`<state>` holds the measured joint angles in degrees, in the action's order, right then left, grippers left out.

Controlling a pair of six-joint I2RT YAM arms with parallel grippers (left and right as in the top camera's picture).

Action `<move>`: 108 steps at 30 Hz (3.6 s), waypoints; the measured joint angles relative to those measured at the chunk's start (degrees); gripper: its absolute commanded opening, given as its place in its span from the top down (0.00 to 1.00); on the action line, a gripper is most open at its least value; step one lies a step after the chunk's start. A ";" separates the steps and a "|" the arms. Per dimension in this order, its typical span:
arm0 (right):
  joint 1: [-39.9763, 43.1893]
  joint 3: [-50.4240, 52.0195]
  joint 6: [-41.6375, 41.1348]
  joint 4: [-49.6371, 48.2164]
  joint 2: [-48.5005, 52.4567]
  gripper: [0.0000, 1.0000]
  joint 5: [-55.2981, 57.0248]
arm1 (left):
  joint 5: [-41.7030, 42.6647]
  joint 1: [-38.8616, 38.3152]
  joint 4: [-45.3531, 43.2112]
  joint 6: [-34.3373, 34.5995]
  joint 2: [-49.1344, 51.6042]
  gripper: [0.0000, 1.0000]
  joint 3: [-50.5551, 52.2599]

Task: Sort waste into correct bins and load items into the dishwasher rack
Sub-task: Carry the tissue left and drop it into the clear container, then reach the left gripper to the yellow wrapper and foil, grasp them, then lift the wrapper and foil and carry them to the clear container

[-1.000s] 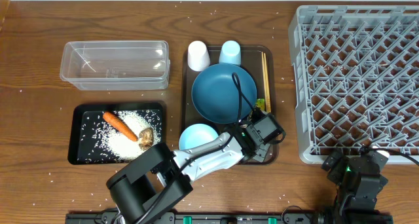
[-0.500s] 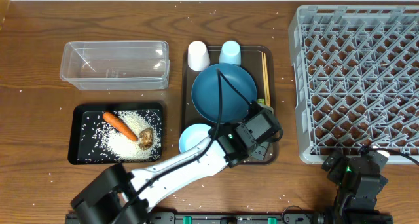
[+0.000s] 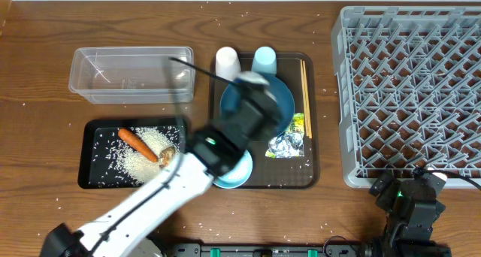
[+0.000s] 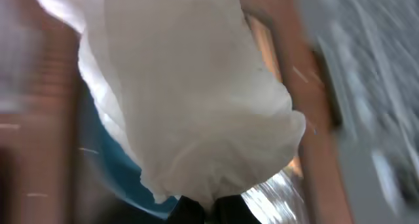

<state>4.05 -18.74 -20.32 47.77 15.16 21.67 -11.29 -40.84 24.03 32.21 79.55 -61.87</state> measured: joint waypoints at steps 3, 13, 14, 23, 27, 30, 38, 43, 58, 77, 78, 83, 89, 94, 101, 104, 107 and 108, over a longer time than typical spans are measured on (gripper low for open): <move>0.00 0.00 0.00 0.00 0.00 0.01 0.00 | -2.69 8.20 -1.64 2.01 0.20 0.94 0.00; 0.00 0.00 0.00 0.00 0.00 0.01 -0.02 | -5.42 30.86 -11.06 4.02 7.69 0.86 0.00; 0.00 0.00 0.00 0.00 0.00 0.01 -0.02 | -5.38 32.39 -11.63 4.11 8.66 0.86 0.00; 0.00 0.00 0.00 0.00 0.00 0.01 0.00 | -4.70 39.56 -14.45 4.07 11.13 0.07 0.00; 0.00 0.00 0.00 0.00 0.00 0.01 0.00 | -3.10 39.65 -14.43 4.24 11.13 0.02 0.00; 0.00 0.00 0.00 0.00 0.00 0.01 0.00 | -2.10 39.65 -14.36 4.00 11.13 0.02 0.00; 0.00 0.00 0.00 0.02 0.00 0.01 0.00 | 7.93 39.32 -11.30 1.90 10.05 0.02 0.00; 0.00 0.00 0.00 0.04 0.00 0.01 0.02 | 14.03 34.56 -3.69 1.07 4.02 0.02 0.02; 0.00 0.00 0.00 0.00 0.00 0.01 -0.02 | 17.29 -5.66 0.07 4.07 6.88 0.17 0.00; 0.00 0.00 0.00 0.00 0.00 0.01 0.00 | 7.39 -13.99 -8.92 16.46 24.61 0.17 0.00; 0.00 0.00 0.00 0.02 0.00 0.01 0.00 | 6.40 -13.99 -8.92 16.79 24.61 0.17 0.00; 0.00 0.00 0.00 0.00 0.00 0.01 0.00 | 3.37 -13.99 -9.07 17.51 25.75 0.17 0.00; 0.00 0.00 0.00 0.00 0.00 0.01 0.00 | 1.73 -14.45 -10.08 17.55 28.37 0.17 0.00; 0.00 0.00 0.00 0.00 0.00 0.01 0.00 | 0.68 -15.69 -11.28 17.51 28.70 0.17 0.00; 0.00 0.00 0.00 0.00 0.00 0.01 0.00 | -0.74 -16.50 -8.57 17.44 28.72 0.27 -0.04; 0.00 0.00 0.00 0.00 0.00 0.01 0.00 | -1.14 -16.50 -7.06 17.46 28.72 0.42 -0.11; 0.00 0.00 0.00 0.00 0.00 0.01 0.00 | -0.92 -16.46 -6.36 17.49 28.72 0.60 -0.11; 0.00 0.00 0.00 0.02 0.00 0.01 0.00 | -0.72 -16.44 -6.27 17.33 28.72 0.66 -0.11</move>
<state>4.05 -18.74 -20.32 47.79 15.16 21.67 -12.01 -57.28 17.76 49.54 108.27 -61.98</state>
